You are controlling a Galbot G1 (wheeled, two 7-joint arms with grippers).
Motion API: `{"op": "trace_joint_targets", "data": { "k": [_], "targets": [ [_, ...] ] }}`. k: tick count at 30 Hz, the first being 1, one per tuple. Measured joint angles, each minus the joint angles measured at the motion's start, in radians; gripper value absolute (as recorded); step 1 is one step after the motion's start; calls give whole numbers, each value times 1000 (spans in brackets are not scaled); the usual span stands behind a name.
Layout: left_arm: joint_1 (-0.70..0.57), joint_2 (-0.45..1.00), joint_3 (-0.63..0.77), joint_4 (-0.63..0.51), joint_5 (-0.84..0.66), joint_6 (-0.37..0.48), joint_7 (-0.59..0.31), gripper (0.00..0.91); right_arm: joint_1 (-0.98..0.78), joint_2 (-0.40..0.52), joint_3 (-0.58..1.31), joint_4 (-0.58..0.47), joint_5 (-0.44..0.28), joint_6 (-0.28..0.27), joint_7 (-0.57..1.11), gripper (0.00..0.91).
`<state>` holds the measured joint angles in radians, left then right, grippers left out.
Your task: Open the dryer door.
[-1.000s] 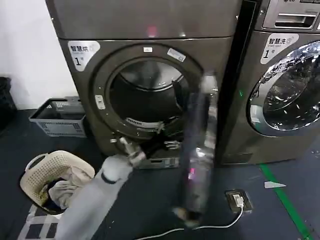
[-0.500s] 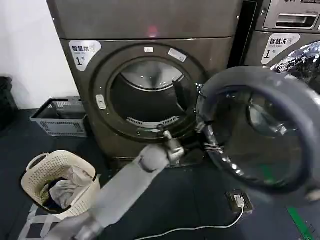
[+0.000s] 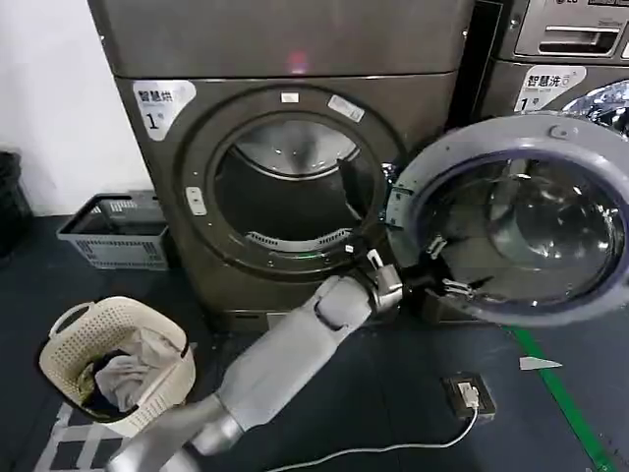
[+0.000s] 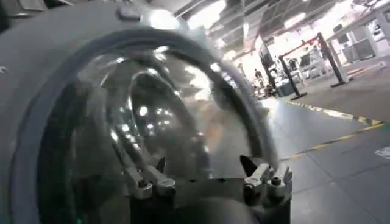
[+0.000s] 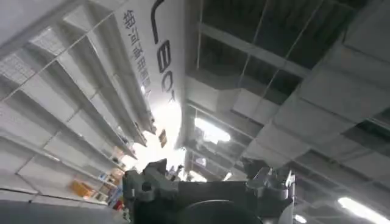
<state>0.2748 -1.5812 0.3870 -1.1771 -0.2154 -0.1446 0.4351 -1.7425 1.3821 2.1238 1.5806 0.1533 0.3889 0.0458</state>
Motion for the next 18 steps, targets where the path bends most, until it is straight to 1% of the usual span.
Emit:
{"op": "trace_joint_targets", "data": {
  "k": [4, 6, 11, 12, 15, 17, 18],
  "targets": [
    [-8, -9, 7, 21, 12, 3, 0, 907, -3, -14, 13, -24, -43, -51, 49, 907],
    [-9, -10, 13, 23, 18, 5, 0, 907, -8, -22, 13, -42, -60, -56, 62, 907],
    [-11, -4, 21, 20, 23, 14, -1, 907, -18, -40, 4, -119, -68, -58, 77, 907],
    [-10, -1, 23, 18, 24, 15, -1, 907, -17, -42, 2, -133, -68, -72, 87, 907],
    [-8, 10, 30, 4, 25, 24, -1, 907, -4, -44, -1, -165, -67, -155, 143, 907],
    [-7, 23, 36, -15, 30, 62, -1, 907, 2, -44, 5, -177, -78, -203, 166, 907],
    [-11, 31, 40, -27, 42, 81, -1, 907, 4, -48, 9, -186, -94, -230, 172, 907]
  ]
}}
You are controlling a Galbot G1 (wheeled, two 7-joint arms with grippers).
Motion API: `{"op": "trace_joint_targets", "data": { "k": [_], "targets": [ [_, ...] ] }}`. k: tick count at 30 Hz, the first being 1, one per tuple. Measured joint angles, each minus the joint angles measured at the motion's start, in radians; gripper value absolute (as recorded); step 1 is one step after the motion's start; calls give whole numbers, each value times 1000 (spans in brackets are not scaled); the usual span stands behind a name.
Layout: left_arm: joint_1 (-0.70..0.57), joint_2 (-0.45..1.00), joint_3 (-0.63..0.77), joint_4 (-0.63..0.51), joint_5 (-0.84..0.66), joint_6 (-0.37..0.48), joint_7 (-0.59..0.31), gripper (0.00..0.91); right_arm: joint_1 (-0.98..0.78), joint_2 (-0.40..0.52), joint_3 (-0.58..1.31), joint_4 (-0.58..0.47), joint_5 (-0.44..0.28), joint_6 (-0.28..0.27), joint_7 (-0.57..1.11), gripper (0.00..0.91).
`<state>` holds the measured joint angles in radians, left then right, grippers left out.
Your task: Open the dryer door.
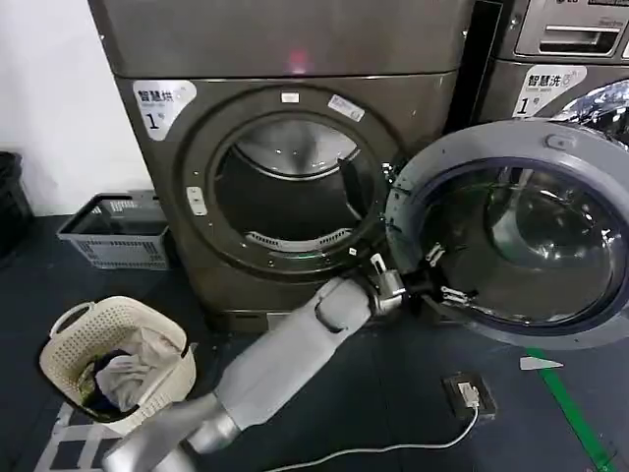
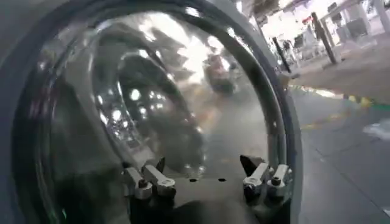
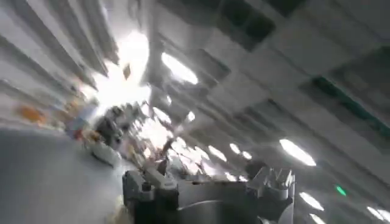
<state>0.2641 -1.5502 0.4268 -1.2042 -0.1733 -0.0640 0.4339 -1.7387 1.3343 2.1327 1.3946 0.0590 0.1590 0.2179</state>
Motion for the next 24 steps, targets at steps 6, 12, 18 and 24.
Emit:
{"op": "trace_joint_targets", "data": {
  "k": [6, 12, 18, 24],
  "targets": [
    [-48, 101, 44, -98, 240, 0, 85, 907, -1, -44, 11, -77, -48, 14, -11, 907],
    [-162, 296, 119, -176, 431, -79, 173, 907, 28, -84, -35, -112, -37, 13, -42, 907],
    [-336, 527, 300, -244, 466, -279, 234, 907, 52, -126, -81, -137, -37, 14, -62, 907],
    [-526, 686, 507, -217, 639, -516, 217, 907, 73, -149, -118, -140, -38, 13, -66, 907]
  ]
}}
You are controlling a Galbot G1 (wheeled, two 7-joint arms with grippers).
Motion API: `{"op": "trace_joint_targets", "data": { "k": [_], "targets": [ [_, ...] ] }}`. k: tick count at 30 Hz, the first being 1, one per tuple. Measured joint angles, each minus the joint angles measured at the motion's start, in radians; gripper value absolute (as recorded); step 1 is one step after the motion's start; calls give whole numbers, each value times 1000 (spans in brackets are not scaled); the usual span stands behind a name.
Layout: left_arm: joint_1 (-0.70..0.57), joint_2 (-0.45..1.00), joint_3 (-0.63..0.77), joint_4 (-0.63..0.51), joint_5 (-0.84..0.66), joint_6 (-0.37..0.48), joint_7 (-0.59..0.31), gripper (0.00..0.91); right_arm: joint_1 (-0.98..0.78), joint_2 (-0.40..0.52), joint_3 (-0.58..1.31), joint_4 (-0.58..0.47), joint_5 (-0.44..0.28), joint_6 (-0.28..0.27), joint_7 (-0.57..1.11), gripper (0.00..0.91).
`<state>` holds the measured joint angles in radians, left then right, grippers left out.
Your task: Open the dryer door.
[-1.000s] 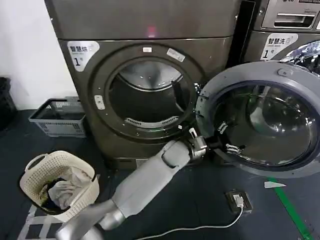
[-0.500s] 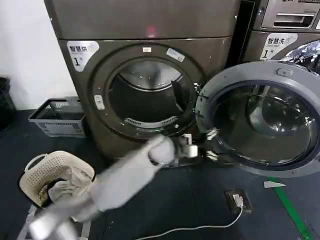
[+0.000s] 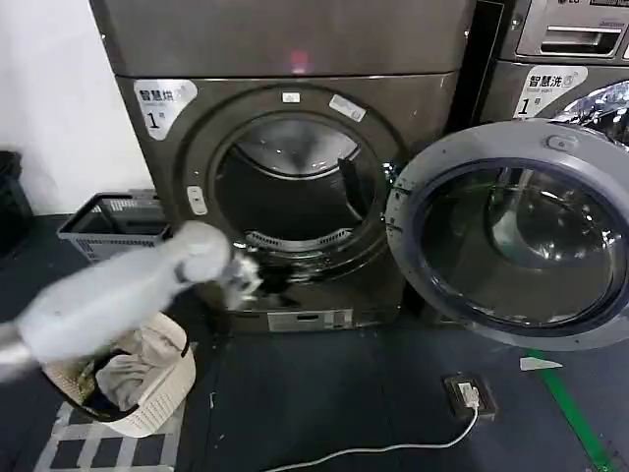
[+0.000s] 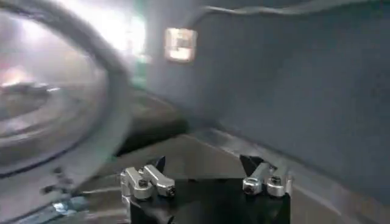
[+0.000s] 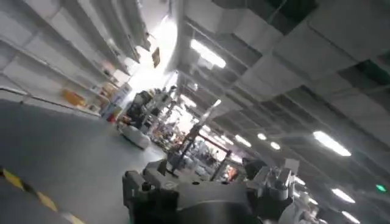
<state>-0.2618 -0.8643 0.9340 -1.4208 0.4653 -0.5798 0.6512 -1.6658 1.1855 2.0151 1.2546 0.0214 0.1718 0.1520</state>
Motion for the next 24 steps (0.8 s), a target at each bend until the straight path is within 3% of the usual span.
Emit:
{"op": "trace_joint_targets", "data": {
  "k": [4, 7, 11, 15, 24],
  "targets": [
    [-86, 49, 80, 39, 132, -194, 8, 907, 12, -8, -27, 0, -3, -1, -2, 907],
    [-118, 71, 114, 69, 226, -245, -1, 907, 17, -8, -39, -6, -3, 0, -2, 907],
    [-114, 97, 126, 110, 450, -246, -67, 907, 19, -8, -43, -11, -2, 2, -2, 907],
    [-87, 116, 124, 175, 602, -246, -77, 907, 22, -8, -44, -19, -2, 5, -4, 907],
    [33, 216, 111, 225, 674, -245, -65, 907, 23, -17, -46, -49, -2, 38, -15, 907]
  ]
}}
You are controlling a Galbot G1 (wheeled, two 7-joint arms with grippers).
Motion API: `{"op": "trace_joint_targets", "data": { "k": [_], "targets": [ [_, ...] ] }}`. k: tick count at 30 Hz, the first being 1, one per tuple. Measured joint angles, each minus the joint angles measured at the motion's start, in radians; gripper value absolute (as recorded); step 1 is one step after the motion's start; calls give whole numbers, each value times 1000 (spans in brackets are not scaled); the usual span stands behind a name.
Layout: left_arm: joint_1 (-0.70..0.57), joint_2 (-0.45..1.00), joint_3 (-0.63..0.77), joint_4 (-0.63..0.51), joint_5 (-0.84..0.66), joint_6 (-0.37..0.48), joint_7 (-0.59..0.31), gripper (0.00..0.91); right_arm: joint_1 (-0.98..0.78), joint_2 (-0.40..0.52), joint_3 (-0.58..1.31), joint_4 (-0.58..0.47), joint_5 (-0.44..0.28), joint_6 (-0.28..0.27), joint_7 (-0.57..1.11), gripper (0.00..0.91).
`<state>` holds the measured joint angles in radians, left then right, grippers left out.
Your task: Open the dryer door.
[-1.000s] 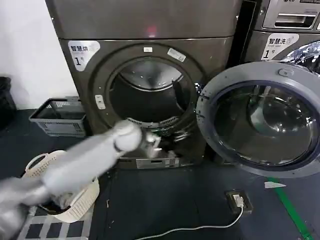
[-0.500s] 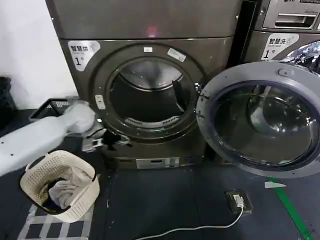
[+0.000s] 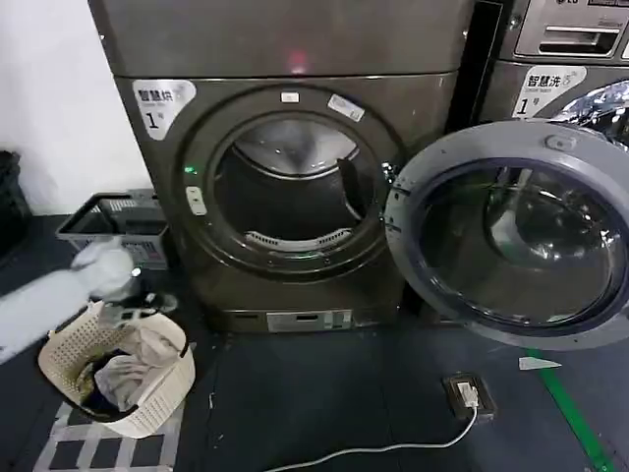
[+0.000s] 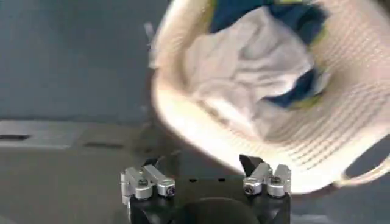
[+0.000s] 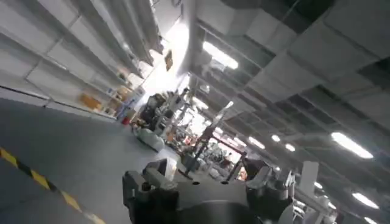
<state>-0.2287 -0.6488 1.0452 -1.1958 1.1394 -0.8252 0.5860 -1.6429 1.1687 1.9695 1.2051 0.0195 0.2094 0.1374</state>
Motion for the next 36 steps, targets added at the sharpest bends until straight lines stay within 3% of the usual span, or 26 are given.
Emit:
{"op": "trace_joint_targets", "data": {
  "k": [8, 13, 23, 36],
  "targets": [
    [76, 82, -43, 51, -13, 1, 41, 907, 11, -2, -3, -6, 8, 5, -24, 907],
    [98, 105, -47, 86, -20, 1, 45, 907, 2, -2, 6, -10, 80, 5, -33, 907],
    [121, 108, -68, 93, -25, 2, 47, 907, 0, 7, 9, -4, 101, 48, -43, 907],
    [123, 108, -70, 77, -41, 1, 51, 907, 2, 13, 5, 5, 103, 41, -44, 907]
  ]
}}
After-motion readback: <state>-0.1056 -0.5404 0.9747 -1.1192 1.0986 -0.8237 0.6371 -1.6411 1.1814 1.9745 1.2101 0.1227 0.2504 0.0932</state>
